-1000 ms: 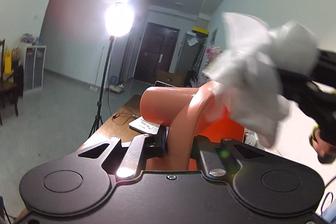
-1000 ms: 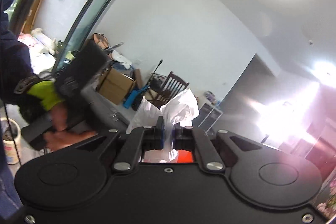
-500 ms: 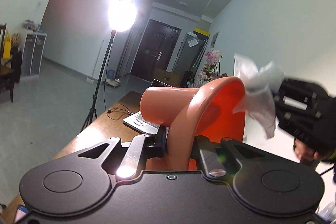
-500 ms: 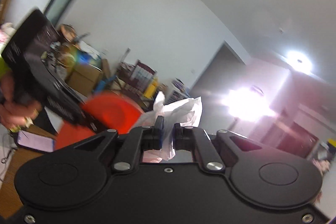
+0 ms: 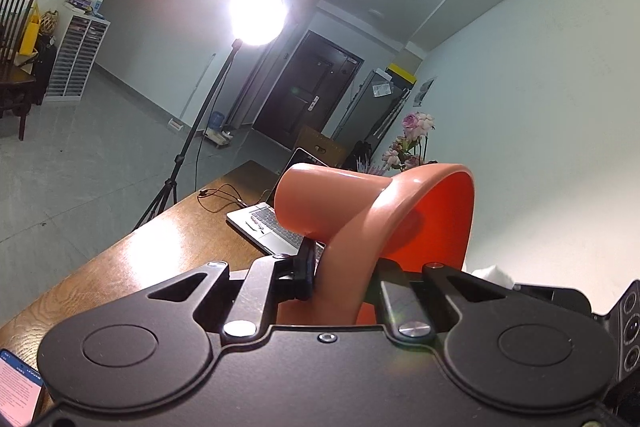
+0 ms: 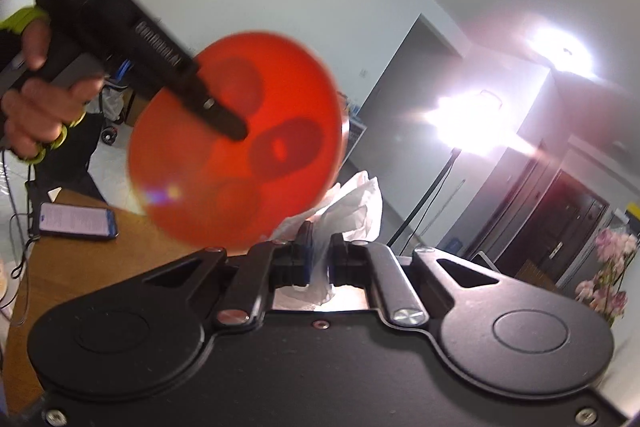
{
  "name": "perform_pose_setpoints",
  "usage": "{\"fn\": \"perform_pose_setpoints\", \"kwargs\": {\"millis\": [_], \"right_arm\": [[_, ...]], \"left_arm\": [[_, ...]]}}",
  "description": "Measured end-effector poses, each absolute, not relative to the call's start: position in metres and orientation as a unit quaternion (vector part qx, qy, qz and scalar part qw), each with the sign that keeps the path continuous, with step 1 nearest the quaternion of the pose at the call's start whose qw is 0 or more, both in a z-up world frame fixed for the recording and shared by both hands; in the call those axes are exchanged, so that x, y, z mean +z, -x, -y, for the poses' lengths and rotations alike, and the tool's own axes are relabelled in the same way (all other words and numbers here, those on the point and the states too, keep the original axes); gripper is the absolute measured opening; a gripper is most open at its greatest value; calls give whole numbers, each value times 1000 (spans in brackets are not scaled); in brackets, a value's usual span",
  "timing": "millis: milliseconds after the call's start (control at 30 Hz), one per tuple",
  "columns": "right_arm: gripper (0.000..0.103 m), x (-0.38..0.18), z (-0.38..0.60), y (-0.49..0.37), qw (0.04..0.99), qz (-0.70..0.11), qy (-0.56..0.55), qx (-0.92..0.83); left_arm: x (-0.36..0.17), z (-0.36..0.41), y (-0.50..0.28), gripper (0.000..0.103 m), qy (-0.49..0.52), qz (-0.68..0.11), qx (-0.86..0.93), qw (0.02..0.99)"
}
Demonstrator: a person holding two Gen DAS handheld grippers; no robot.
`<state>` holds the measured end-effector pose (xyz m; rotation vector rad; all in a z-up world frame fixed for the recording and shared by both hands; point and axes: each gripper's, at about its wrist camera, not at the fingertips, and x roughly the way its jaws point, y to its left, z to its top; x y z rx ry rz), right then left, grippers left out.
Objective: Clean bowl
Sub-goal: 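Wipe the bowl's rim and inner surface with the right gripper's tissue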
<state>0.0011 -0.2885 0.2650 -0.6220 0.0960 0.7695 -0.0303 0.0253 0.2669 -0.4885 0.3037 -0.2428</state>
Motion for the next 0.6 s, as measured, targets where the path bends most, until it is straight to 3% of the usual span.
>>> {"fn": "perform_pose_setpoints", "kwargs": {"millis": [600], "right_arm": [[7,242,215,57,814,-78,324,476]], "left_arm": [[263,-18,21,11,211,-158,-107,959]]}}
